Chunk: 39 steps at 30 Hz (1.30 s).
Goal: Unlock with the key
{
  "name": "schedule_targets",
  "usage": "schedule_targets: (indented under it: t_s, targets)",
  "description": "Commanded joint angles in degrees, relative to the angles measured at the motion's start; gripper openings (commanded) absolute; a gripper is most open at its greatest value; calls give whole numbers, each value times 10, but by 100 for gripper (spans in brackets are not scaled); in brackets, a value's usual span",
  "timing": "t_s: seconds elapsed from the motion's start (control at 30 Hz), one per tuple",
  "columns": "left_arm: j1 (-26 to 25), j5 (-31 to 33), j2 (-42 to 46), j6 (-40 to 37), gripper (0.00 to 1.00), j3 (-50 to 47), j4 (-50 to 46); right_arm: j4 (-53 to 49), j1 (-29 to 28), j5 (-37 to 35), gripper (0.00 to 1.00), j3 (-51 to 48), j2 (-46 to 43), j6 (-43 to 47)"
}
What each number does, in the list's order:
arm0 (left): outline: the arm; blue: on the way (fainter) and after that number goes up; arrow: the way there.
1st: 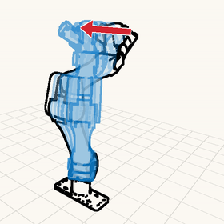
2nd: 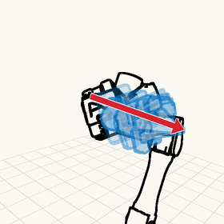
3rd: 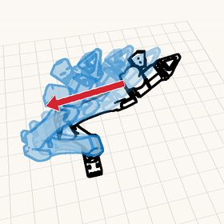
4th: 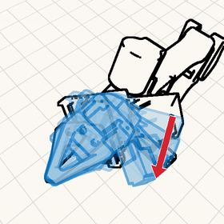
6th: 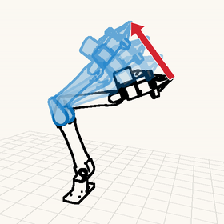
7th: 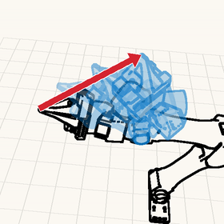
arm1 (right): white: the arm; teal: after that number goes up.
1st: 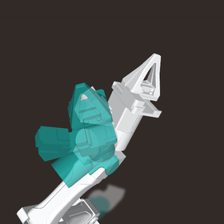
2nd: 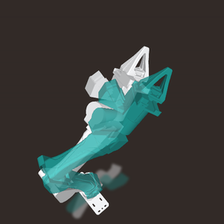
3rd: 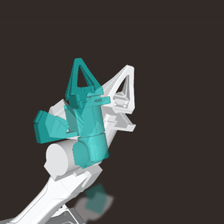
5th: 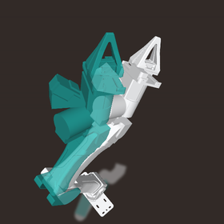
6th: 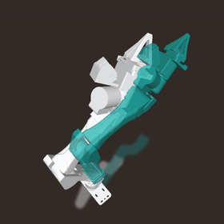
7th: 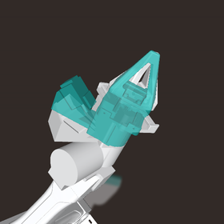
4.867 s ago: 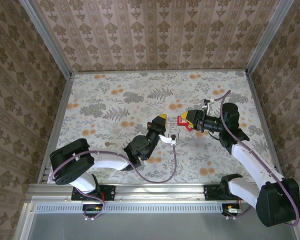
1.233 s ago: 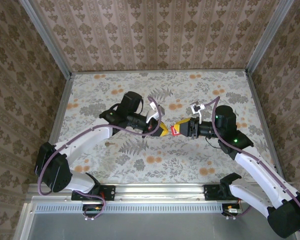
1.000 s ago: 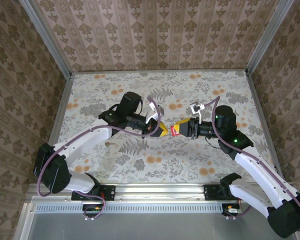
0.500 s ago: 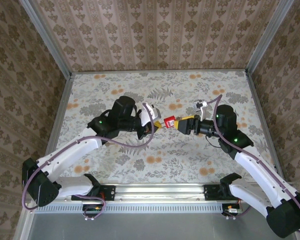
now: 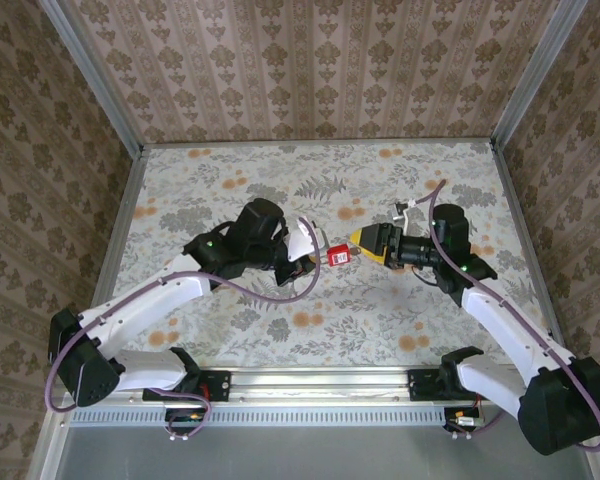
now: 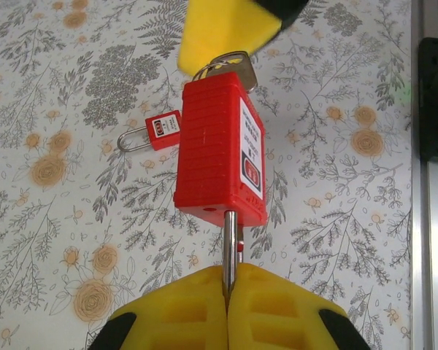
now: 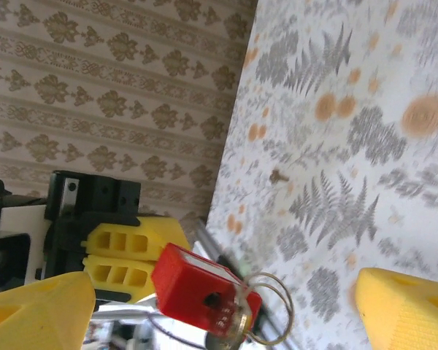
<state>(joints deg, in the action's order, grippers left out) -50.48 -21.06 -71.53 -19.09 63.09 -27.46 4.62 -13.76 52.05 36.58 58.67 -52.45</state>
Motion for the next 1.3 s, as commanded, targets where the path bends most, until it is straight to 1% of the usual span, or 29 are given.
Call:
schedule_targets:
  t_s: [0.0, 0.13, 0.23, 0.3, 0.4, 0.5, 0.57, 0.67, 0.87, 1.0, 1.17, 1.23, 1.27]
  targets:
    - [-10, 13, -4, -28, 0, 29, -13, 81, -2, 57, 93, -18, 2, -81]
    - [-15, 17, -7, -32, 0, 35, -12, 87, -16, 56, 92, -30, 1, -100]
    - [-23, 27, -15, -38, 0, 40, -14, 111, -30, 51, 89, -37, 1, -121]
    - [-27, 26, -19, -40, 0, 44, -15, 107, -39, 45, 84, -38, 2, -119]
    - [-32, 29, -22, -43, 0, 47, -15, 113, -44, 43, 73, -38, 5, -126]
    - [-37, 29, -22, -46, 0, 48, -15, 108, -47, 42, 67, -36, 9, -123]
    - [-39, 29, -23, -48, 0, 48, -15, 108, -48, 42, 59, -36, 12, -123]
    - [-39, 29, -25, -51, 0, 48, -15, 106, -50, 41, 53, -36, 17, -121]
    - [-41, 27, -29, -53, 0, 49, -15, 102, -51, 38, 34, -38, 21, -116]
    - [-41, 33, -27, -54, 0, 48, -19, 85, -49, 29, 26, -33, 15, -106]
    - [-40, 46, -25, -42, 0, 48, -31, 64, -33, 28, 23, -26, 0, -89]
    - [-38, 47, -29, -31, 10, 45, -32, 51, -32, 28, 23, -20, -5, -78]
    - [-37, 47, -31, -27, 13, 43, -32, 50, -33, 29, 22, -19, -6, -76]
